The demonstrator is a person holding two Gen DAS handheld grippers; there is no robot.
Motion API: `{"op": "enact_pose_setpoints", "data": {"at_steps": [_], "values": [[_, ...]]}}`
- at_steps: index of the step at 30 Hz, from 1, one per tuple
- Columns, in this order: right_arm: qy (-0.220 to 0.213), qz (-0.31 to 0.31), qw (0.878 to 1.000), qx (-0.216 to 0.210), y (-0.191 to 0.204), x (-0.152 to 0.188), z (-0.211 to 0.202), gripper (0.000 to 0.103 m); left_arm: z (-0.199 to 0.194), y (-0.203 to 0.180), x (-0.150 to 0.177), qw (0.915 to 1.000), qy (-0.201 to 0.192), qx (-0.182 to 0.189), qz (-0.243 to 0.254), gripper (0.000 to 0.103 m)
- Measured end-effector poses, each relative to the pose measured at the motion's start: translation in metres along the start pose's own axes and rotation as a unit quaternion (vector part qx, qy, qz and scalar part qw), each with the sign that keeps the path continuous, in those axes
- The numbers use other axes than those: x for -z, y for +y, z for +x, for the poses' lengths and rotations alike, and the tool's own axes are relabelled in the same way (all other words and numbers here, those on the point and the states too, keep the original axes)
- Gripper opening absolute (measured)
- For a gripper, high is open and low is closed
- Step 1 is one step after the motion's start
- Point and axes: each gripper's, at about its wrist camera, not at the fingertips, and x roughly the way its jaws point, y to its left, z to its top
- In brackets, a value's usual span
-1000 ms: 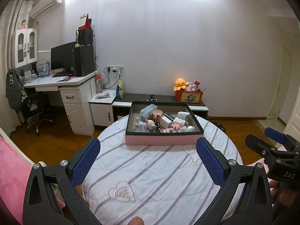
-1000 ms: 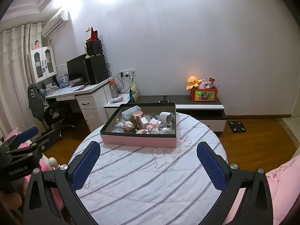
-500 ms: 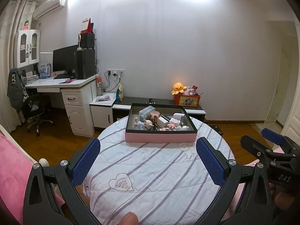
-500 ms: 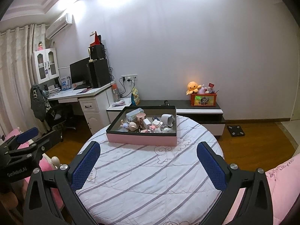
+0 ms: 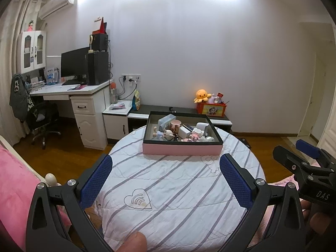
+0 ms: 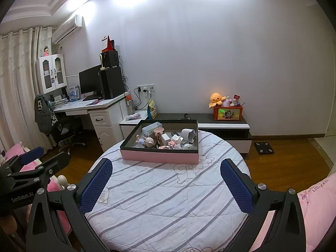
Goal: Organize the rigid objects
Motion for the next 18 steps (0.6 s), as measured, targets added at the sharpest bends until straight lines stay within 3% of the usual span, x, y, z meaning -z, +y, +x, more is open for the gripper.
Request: {"op": "enact_pose_setpoints", "data": {"at_steps": [18], "values": [[0.006, 0.000, 1.000, 0.000, -0.0053, -0.0008, 0.0057, 0.103, 0.0035, 0.0005, 0.0020, 0.9999, 0.000, -0.011, 0.004, 0.103]]}}
